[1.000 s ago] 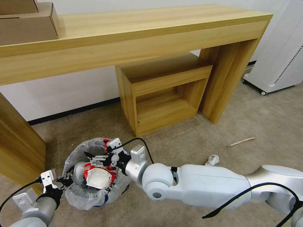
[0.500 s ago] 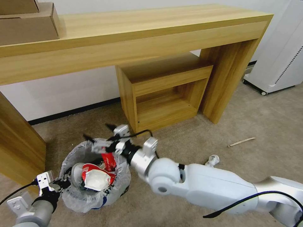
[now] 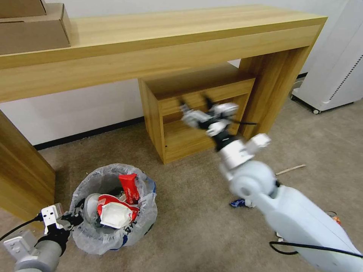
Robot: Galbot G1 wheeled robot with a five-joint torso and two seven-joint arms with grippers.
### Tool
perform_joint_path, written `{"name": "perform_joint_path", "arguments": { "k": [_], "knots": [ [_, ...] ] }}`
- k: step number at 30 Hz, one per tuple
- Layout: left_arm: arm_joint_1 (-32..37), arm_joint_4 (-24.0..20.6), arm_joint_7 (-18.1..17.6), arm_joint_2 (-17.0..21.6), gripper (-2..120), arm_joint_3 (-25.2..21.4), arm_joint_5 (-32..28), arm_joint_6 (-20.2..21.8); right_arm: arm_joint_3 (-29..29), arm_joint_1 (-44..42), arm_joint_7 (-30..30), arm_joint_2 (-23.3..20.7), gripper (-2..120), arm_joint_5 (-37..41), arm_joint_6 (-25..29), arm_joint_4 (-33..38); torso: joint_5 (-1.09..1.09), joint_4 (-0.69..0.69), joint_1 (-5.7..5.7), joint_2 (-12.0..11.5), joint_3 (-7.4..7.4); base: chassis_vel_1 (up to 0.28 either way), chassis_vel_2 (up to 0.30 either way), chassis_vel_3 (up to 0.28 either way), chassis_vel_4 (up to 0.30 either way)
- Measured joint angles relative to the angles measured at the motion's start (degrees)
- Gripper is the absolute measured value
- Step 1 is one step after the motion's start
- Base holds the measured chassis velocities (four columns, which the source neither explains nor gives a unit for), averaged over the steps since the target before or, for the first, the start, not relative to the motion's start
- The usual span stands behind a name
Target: Pick up the trash bin and place the garbage on the floor into it.
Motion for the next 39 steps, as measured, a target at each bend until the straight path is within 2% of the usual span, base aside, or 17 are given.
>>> {"name": "perform_joint_path", "arguments": {
  "k": [1, 2, 6, 13, 15, 19, 28, 39],
  "knots": [
    [-0.2, 0.2, 0.0, 0.3, 1, 0.1, -0.1, 0.0, 3.3, -2.9, -0.2, 0.4, 100, -1.2, 0.0, 0.4, -0.01, 0.0, 0.0, 0.0, 0.0, 0.0, 0.0, 0.0, 0.0],
    [-0.2, 0.2, 0.0, 0.3, 1, 0.1, -0.1, 0.0, 3.3, -2.9, -0.2, 0.4, 100, -1.2, 0.0, 0.4, -0.01, 0.0, 0.0, 0.0, 0.0, 0.0, 0.0, 0.0, 0.0],
    [-1.1, 1.4, 0.3, 1.4, 1, 0.7, -0.3, 0.0, 14.5, -13.7, -0.6, 3.1, 100, -9.0, 0.3, 1.5, -0.02, 0.0, 0.0, 0.0, 0.0, 0.0, 0.0, 0.0, 0.0],
    [-1.8, 2.5, 0.8, 2.6, 1, 1.5, -0.3, -0.1, 22.4, -23.7, 1.2, 6.8, 100, -16.2, 0.5, 1.9, -0.03, 0.0, 0.0, 0.0, -0.01, 0.0, 0.0, 0.0, 0.0],
    [-2.6, 2.8, 0.9, 3.6, 1, 2.1, -0.5, -0.1, 25.7, -28.4, 0.6, 9.0, 100, -19.1, 2.3, 1.9, -0.03, 0.0, 0.0, 0.0, 0.0, 0.0, 0.0, 0.0, 0.0],
    [-3.2, 3.1, 1.0, 4.5, 1, 2.5, -1.0, -0.1, 28.1, -31.5, -0.4, 12.1, 100, -21.4, 3.9, 2.7, -0.04, 0.0, 0.0, 0.0, -0.01, 0.0, 0.0, 0.0, 0.0],
    [-3.8, 4.2, 1.7, 6.1, 1, 3.1, -0.7, -0.8, 28.9, -35.2, -0.5, 17.4, 100, -26.8, 5.7, 1.9, -0.04, 0.01, 0.0, 0.0, 0.0, 0.0, 0.0, 0.0, 0.0],
    [-3.3, 4.4, 2.0, 6.3, 1, 3.2, 0.2, -1.7, 28.6, -35.4, 0.7, 18.6, 100, -29.9, 5.8, -0.7, -0.04, 0.01, 0.0, 0.0, 0.0, 0.0, 0.0, 0.0, 0.0]
  ]
}}
